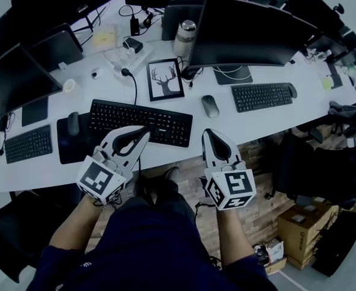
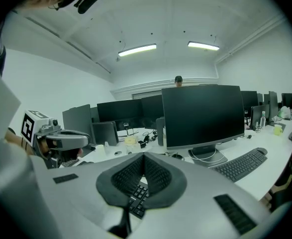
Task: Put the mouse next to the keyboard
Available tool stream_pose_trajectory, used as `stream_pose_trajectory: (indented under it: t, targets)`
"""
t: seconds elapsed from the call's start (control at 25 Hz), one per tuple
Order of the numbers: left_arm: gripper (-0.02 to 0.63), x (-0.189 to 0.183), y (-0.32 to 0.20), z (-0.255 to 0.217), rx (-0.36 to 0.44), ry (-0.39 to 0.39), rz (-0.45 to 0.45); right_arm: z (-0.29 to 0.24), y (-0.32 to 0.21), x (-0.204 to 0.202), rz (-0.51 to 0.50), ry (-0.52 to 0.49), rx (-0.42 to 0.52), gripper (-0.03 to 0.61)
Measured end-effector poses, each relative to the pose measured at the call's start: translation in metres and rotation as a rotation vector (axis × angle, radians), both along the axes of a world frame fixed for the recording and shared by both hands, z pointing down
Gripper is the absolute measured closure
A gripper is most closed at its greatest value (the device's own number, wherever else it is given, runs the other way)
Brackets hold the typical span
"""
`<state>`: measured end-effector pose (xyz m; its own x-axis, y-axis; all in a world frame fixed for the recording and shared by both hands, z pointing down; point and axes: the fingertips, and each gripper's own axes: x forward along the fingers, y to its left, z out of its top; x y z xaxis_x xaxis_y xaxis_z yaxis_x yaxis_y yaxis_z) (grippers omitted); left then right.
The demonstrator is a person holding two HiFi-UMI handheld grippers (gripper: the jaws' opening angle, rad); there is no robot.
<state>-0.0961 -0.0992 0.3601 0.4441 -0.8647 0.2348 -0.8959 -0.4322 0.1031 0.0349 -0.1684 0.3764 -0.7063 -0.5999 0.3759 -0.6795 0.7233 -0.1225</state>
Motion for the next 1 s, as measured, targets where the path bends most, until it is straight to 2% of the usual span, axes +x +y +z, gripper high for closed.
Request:
stream_pose_trajectory:
  t: [1.0]
  targets:
    - [0.571,0.004,-0.018,0.008,-0.014,0.011,-0.009,0.011,-0.017,-0.001,-0.019,-0.016,-0.043,0.577]
